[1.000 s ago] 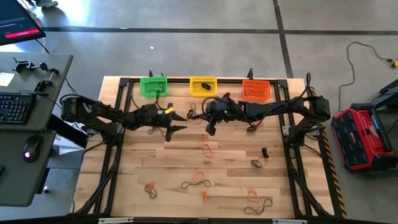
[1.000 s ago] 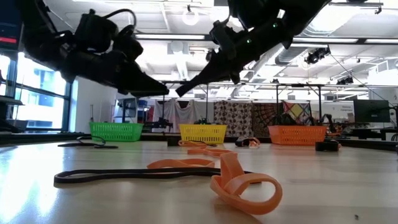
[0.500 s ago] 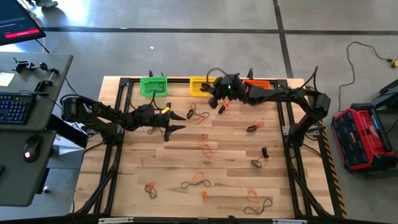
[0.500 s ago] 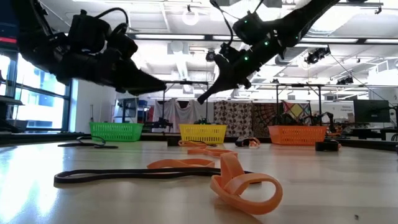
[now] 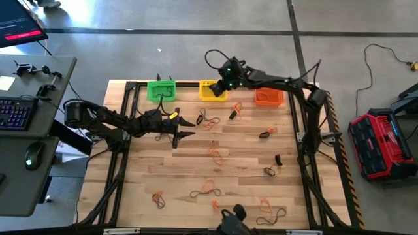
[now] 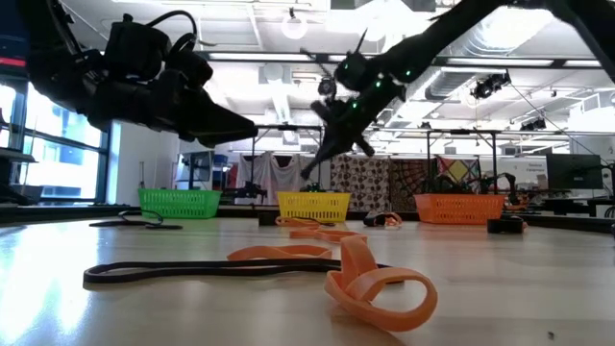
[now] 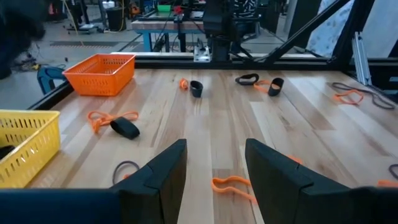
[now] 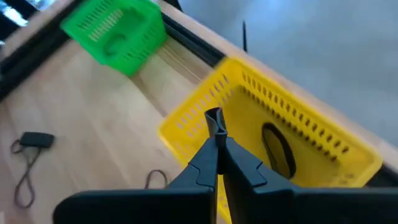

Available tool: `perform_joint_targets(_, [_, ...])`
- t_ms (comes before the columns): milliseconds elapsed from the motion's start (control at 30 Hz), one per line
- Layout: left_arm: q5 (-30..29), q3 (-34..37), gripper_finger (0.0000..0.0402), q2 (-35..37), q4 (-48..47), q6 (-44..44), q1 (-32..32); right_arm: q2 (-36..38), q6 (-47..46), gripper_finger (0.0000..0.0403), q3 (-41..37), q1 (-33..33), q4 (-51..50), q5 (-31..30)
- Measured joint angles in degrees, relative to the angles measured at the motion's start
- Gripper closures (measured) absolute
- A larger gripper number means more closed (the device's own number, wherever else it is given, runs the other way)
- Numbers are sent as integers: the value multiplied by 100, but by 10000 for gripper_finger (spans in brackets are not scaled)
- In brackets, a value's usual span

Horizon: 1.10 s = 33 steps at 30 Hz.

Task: Sort rubber bands into baskets
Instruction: Put the black rubber band into the yellow bin

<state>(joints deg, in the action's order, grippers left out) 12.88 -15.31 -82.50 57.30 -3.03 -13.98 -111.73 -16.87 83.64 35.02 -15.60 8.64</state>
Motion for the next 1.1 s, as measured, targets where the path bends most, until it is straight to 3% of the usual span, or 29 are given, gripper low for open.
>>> perform_joint_targets(200, [-3,0,245,0,-2,-160,0,-361,-140,403,8,78,-70,-7])
perform_joint_targets(767, [-44,0,245,0,-1,-153,0,-388,-235,403,122,85,-126,-146])
perform_joint_targets(1100, [-44,-3,245,0,0,-152,0,-390,244,403,808,-9,-1028,-305])
